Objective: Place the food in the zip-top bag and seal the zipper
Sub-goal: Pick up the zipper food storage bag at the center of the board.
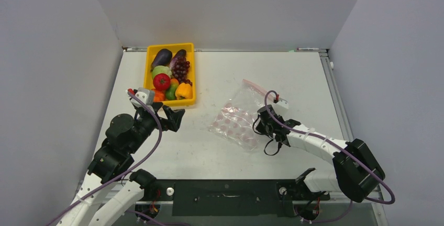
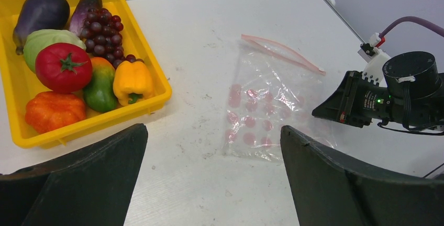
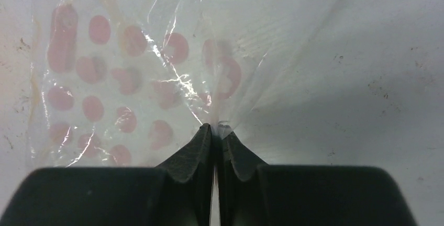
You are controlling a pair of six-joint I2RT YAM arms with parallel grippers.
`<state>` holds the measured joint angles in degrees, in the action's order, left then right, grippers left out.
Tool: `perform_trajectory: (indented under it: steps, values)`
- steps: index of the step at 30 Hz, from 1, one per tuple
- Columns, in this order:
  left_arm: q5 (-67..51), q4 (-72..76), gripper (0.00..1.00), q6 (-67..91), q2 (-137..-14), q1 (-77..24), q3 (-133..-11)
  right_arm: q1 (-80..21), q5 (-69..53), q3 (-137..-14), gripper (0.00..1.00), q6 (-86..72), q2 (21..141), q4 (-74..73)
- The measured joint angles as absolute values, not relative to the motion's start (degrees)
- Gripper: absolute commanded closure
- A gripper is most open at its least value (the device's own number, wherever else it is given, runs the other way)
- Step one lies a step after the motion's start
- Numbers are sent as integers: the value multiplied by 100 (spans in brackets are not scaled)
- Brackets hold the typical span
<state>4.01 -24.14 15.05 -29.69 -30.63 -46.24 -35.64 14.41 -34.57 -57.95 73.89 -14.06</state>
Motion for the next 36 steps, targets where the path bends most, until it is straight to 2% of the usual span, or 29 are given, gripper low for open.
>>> perform_trajectory:
  steps: [26,36]
  values:
    - [451,-2416,4,1503,-2985,-3063,-4624,-3575,1000,-3553,95,-3245,6095,-1413]
    - [642,-2421,4,1498,-2945,-3063,-4624,-4003,655,-3734,95,-2368,5513,-1525]
